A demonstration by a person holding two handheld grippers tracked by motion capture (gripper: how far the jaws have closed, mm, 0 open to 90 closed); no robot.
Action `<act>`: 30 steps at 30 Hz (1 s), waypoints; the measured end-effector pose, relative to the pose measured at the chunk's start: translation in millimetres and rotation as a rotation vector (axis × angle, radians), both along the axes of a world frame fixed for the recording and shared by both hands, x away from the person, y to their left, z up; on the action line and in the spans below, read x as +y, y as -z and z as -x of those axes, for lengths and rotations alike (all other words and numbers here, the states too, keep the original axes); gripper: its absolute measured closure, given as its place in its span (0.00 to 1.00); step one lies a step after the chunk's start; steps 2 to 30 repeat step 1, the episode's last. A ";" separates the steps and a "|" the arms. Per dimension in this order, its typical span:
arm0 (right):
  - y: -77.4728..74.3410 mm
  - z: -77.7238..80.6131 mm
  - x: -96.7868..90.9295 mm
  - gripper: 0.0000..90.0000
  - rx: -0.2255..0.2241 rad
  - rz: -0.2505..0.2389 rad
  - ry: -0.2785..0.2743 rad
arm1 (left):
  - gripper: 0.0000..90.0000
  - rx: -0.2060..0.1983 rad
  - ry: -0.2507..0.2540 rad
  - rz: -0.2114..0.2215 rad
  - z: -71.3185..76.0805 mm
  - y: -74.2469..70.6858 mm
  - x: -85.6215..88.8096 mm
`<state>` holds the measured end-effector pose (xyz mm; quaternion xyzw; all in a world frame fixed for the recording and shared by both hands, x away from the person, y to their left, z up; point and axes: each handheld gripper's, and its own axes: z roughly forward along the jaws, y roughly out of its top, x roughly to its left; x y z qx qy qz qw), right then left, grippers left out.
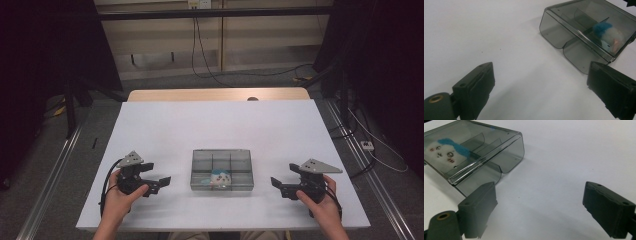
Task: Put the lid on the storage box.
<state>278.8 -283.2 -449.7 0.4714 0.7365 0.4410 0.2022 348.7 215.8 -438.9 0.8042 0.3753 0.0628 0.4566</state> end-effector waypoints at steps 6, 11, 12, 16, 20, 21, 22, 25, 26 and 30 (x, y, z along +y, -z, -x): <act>0.1 -0.1 0.1 0.13 0.000 0.001 0.000 | 0.09 -0.002 -0.001 0.001 0.1 -0.1 0.0; 0.1 -0.1 0.1 0.13 0.000 0.001 0.000 | 0.09 -0.002 -0.001 0.001 0.1 -0.1 0.0; 0.1 -0.1 0.1 0.13 0.000 0.001 0.000 | 0.09 -0.002 -0.001 0.001 0.1 -0.1 0.0; 0.1 -0.1 0.1 0.13 0.000 0.001 0.000 | 0.09 -0.002 -0.001 0.001 0.1 -0.1 0.0; 0.1 -0.1 0.1 0.13 0.000 0.001 0.000 | 0.09 -0.002 -0.001 0.001 0.1 -0.1 0.0; 0.1 -0.1 0.1 0.13 0.000 0.001 0.000 | 0.09 -0.002 -0.001 0.001 0.1 -0.1 0.0; 0.1 -0.1 0.1 0.13 0.000 0.001 0.000 | 0.09 -0.002 -0.001 0.001 0.1 -0.1 0.0; 0.1 -0.1 0.1 0.13 0.000 0.001 0.000 | 0.09 -0.002 -0.001 0.001 0.1 -0.1 0.0; 0.1 -0.1 0.1 0.13 0.000 0.001 0.000 | 0.09 -0.002 -0.001 0.001 0.1 -0.1 0.0; 0.1 -0.1 0.1 0.13 0.000 0.001 0.000 | 0.09 -0.002 -0.001 0.001 0.1 -0.1 0.0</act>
